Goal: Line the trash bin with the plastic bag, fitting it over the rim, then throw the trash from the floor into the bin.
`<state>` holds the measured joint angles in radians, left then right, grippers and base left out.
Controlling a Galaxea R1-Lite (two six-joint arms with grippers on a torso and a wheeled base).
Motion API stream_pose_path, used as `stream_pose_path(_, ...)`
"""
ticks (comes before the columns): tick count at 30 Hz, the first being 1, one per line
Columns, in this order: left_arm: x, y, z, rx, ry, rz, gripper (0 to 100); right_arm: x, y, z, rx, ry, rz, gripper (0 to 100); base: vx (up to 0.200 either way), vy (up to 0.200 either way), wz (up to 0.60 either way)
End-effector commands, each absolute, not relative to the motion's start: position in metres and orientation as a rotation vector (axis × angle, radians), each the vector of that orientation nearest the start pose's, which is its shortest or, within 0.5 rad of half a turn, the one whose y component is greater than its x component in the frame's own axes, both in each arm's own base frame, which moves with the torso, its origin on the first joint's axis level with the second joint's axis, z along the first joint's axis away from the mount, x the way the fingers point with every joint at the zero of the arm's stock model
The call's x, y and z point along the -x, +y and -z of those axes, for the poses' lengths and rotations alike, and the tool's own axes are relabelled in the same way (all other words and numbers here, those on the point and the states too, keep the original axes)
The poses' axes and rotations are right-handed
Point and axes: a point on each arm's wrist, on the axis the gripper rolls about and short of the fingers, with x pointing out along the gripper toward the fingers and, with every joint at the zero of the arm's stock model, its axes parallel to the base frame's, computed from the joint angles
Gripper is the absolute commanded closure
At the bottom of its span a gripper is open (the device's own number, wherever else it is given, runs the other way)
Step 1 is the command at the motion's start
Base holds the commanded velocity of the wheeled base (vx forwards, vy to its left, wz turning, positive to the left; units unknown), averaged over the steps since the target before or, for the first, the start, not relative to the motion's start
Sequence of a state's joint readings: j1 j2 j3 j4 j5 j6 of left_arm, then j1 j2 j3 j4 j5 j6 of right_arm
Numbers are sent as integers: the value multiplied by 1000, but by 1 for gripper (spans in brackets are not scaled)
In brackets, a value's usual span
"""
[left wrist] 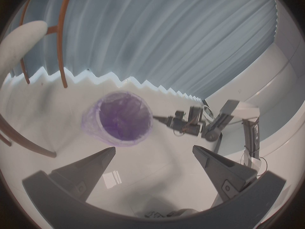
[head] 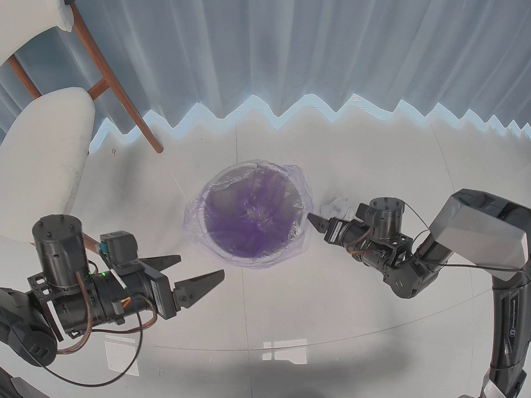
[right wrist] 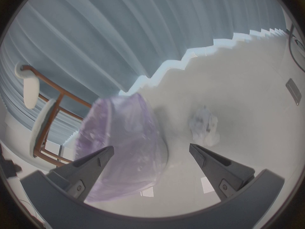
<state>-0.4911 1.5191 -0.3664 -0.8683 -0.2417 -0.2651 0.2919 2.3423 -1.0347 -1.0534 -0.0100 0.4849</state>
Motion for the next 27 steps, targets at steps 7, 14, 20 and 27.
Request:
stream_pose_path(7,-226,-158,-92,163,482,759,0,-392,101,-124,-474,143,-224,0,0,0,0)
stream_pose_path(14,-253,-176,-38,36,484,655,100,-384,85,-152,-487,90,-226,0,0,0,0)
stream_pose_path(20,-282,-187,9,9,472,575,100,-381,78,-167,-491,50,-230,0,0,0,0)
stream_pose_path(27,-292,-192,27,-27,430,532,100,-378,73,-175,-494,31,-237,0,0,0,0)
